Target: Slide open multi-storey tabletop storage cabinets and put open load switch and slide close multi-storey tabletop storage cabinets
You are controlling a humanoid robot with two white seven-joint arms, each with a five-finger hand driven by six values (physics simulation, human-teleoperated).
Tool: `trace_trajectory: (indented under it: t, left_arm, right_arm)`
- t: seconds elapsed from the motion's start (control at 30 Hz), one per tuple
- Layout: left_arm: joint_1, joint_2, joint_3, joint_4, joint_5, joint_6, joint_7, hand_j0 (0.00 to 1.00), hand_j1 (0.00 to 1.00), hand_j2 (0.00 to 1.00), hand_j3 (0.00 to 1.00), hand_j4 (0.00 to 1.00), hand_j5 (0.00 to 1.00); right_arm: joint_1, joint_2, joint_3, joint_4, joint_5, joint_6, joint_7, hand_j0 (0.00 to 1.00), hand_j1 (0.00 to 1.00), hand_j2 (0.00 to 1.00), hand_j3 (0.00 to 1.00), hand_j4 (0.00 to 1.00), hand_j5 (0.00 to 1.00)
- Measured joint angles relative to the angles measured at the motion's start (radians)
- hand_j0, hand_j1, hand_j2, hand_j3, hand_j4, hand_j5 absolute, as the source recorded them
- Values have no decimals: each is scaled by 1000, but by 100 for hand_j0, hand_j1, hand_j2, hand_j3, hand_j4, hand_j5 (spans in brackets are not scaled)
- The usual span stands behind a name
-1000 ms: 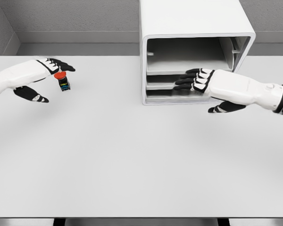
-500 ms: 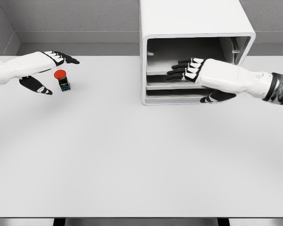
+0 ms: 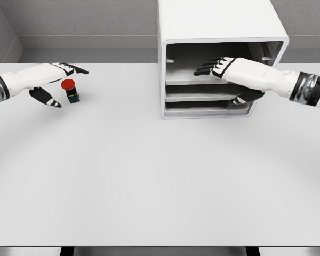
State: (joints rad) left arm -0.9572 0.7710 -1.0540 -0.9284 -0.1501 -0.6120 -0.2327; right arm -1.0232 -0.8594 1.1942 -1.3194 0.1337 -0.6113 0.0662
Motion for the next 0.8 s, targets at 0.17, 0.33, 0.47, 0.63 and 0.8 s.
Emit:
trace_trajectory:
  t: [0.17,0.33,0.47,0.63,0.8]
  left_arm:
    - [-8,-33,-1,46,-26,0,0,100,100,100,100,100,100]
    - [-15,-67,-9,100,-47,0,0,100,100,100,100,100,100]
    - [-34,-83,-18,129,-58,0,0,100,100,100,100,100,100]
    - [-49,-88,-23,156,-72,0,1,100,100,100,100,100,100]
    - [-54,-105,-24,183,-89,0,1,100,100,100,100,100,100]
  right_arm:
    - [6,24,1,29,-4,0,14,100,100,100,100,100,100]
    - [9,29,0,37,-10,0,17,100,100,100,100,100,100]
    - [5,56,0,78,-13,0,18,100,100,100,100,100,100]
    - [5,81,0,123,-13,0,25,100,100,100,100,100,100]
    - [14,88,0,140,-12,0,30,100,100,100,100,100,100]
